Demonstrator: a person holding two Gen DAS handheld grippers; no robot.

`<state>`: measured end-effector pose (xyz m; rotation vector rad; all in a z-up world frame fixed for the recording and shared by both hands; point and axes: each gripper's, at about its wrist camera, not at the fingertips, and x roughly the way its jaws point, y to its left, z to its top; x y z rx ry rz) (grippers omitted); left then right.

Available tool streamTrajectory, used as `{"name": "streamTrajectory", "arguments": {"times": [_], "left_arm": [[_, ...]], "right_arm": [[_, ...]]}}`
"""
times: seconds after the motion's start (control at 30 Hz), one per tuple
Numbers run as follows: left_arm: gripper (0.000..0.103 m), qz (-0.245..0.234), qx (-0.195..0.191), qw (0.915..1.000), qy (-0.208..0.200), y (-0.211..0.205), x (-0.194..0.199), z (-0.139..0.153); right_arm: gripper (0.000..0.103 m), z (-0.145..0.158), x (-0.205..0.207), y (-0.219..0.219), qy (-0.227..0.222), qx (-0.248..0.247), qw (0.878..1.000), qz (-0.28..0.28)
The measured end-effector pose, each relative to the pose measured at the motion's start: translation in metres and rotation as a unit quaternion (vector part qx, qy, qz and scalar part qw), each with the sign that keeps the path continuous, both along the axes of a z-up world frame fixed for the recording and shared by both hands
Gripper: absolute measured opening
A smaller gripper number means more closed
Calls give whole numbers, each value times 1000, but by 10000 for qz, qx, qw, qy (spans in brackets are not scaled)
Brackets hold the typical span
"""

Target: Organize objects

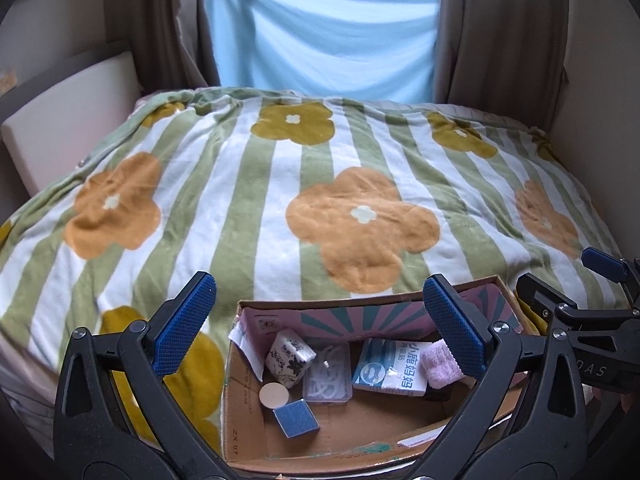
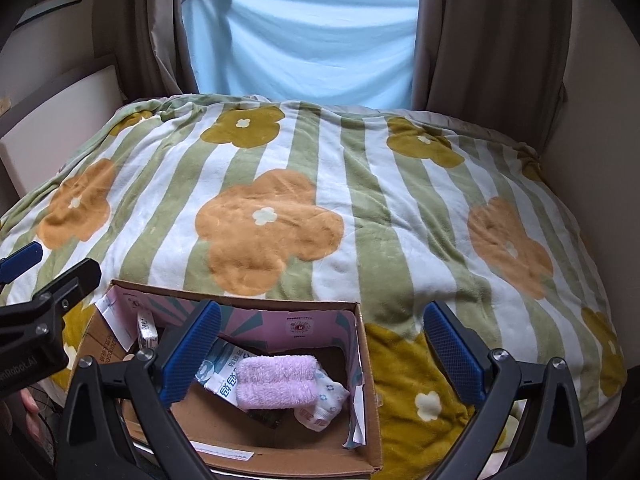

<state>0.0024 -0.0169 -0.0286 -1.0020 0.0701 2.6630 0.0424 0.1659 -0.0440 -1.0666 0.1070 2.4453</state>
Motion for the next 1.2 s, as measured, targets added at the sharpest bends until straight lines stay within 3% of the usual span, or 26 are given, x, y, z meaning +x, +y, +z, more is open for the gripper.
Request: {"name": "streamTrajectory", "arguments": {"times": [1.2], "left_arm": [[103,34,-19,9999,149,-10,3,7]], "right_arm": [[101,11,1,5,108,24,9999,-64]]}}
